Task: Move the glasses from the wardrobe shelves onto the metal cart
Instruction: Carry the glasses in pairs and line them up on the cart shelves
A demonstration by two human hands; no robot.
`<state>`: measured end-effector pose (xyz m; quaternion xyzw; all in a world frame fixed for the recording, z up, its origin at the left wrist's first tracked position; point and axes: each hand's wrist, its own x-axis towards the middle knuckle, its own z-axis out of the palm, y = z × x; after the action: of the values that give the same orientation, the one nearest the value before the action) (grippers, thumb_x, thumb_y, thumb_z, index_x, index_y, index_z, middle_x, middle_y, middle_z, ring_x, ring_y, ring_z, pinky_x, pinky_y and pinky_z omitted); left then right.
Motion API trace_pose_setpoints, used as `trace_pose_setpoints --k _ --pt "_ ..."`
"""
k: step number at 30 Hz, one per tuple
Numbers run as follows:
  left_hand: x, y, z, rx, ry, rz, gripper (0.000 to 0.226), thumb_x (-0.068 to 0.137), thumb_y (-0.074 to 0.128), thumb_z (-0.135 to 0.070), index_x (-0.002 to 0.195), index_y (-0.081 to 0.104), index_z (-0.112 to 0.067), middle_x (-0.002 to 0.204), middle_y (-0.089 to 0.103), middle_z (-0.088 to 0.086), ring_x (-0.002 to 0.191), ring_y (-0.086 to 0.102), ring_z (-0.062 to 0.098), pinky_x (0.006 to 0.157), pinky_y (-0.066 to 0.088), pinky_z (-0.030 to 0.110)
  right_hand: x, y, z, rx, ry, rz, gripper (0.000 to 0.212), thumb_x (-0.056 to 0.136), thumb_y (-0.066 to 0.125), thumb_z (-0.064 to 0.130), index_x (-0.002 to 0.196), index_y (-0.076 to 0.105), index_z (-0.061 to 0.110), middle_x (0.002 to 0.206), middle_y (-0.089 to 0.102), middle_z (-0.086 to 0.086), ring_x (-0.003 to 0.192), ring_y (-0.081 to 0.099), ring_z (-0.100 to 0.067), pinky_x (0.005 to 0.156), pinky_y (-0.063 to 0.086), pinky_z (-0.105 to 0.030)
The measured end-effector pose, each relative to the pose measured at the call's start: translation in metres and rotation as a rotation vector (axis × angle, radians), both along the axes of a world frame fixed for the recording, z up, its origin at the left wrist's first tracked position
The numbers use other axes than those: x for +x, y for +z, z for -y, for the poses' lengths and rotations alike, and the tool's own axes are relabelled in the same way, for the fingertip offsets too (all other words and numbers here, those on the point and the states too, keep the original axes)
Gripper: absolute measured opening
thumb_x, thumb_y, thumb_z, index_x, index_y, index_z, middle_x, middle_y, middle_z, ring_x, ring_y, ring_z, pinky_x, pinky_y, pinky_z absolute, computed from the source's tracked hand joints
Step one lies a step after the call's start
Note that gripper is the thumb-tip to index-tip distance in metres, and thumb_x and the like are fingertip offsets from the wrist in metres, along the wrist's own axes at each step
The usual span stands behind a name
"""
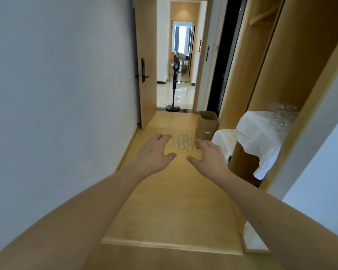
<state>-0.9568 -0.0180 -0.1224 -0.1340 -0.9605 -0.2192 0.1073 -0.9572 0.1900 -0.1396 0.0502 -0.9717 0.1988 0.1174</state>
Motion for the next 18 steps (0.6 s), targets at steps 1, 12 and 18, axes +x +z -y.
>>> trace_pose_setpoints --k 1,12,18 --pt "-0.014 0.001 -0.010 -0.009 -0.017 -0.005 0.068 0.095 0.061 -0.048 0.154 0.037 -0.025 0.157 0.038 0.006 0.143 0.037 0.024 0.116 0.035 0.039 -0.013 0.001 -0.010 -0.010 -0.014 -0.003 0.072 0.092 0.061 0.058 0.152 0.039 0.024 0.153 0.045 -0.001 0.139 0.039 -0.029 0.112 0.038 -0.044" --pt "-0.166 0.001 -0.134 -0.264 -0.097 0.020 0.068 0.096 0.061 -0.048 0.155 0.035 -0.025 0.155 0.039 0.008 0.141 0.036 0.029 0.113 0.037 0.042 -0.150 -0.014 -0.133 -0.084 -0.088 0.021 0.073 0.092 0.063 0.057 0.153 0.038 0.026 0.155 0.043 -0.001 0.140 0.037 -0.030 0.111 0.039 -0.048" --pt "-0.239 0.010 -0.197 -0.353 -0.134 -0.019 0.067 0.097 0.056 -0.053 0.155 0.034 -0.028 0.157 0.038 0.006 0.141 0.037 0.030 0.111 0.039 0.048 -0.210 -0.010 -0.197 -0.090 -0.130 0.027 0.069 0.092 0.062 0.056 0.150 0.040 0.026 0.154 0.045 -0.002 0.137 0.040 -0.030 0.109 0.039 -0.046"
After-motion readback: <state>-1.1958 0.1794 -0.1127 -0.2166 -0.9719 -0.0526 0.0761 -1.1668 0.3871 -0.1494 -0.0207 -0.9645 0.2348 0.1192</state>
